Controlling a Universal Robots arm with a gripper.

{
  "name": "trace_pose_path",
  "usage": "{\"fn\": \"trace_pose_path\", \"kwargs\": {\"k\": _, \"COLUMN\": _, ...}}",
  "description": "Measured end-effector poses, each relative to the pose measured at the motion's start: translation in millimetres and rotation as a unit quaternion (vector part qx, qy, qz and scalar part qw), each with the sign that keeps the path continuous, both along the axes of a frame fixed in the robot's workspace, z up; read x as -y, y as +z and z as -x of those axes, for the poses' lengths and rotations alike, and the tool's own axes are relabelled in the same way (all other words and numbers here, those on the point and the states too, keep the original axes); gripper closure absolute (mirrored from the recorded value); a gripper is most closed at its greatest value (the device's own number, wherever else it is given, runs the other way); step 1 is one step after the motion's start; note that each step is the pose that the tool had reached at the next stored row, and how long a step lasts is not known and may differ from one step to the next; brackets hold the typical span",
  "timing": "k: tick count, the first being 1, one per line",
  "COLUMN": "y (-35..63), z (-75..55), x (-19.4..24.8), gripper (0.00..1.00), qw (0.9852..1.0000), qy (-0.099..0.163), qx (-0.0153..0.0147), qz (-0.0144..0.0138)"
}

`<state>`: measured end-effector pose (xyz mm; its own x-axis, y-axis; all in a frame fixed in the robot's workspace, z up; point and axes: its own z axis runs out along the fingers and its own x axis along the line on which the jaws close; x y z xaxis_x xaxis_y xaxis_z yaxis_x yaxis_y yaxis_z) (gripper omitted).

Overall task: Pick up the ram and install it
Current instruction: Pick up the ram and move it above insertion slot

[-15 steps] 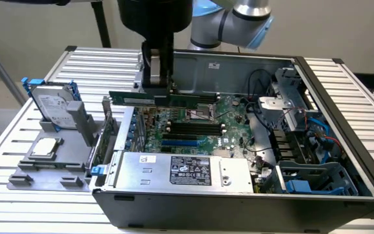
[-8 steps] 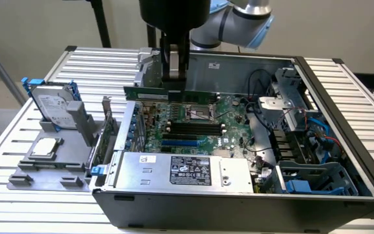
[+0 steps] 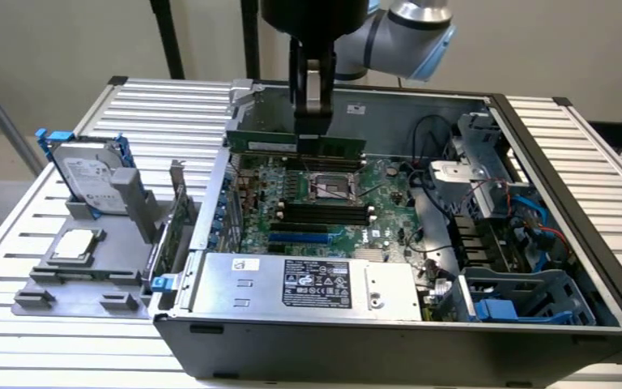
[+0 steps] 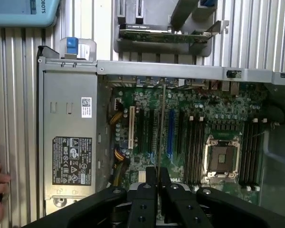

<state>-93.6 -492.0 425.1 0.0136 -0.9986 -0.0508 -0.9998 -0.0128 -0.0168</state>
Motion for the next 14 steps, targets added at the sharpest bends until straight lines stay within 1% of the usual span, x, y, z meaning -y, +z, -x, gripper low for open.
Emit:
{"fn": "trace_pose_path", "kwargs": {"k": 9, "y": -2.1, "z": -15.6, "x": -27.5, "gripper": 0.86, "qw": 1.0, "qy": 0.0, "qx": 0.0, "qz": 0.0}}
{"fn": "trace_pose_path", "kwargs": {"k": 14, "y": -6.7, "z": -23.5, "x": -43.2, "gripper": 0.86, "qw": 1.0, "qy": 0.0, "qx": 0.0, "qz": 0.0}}
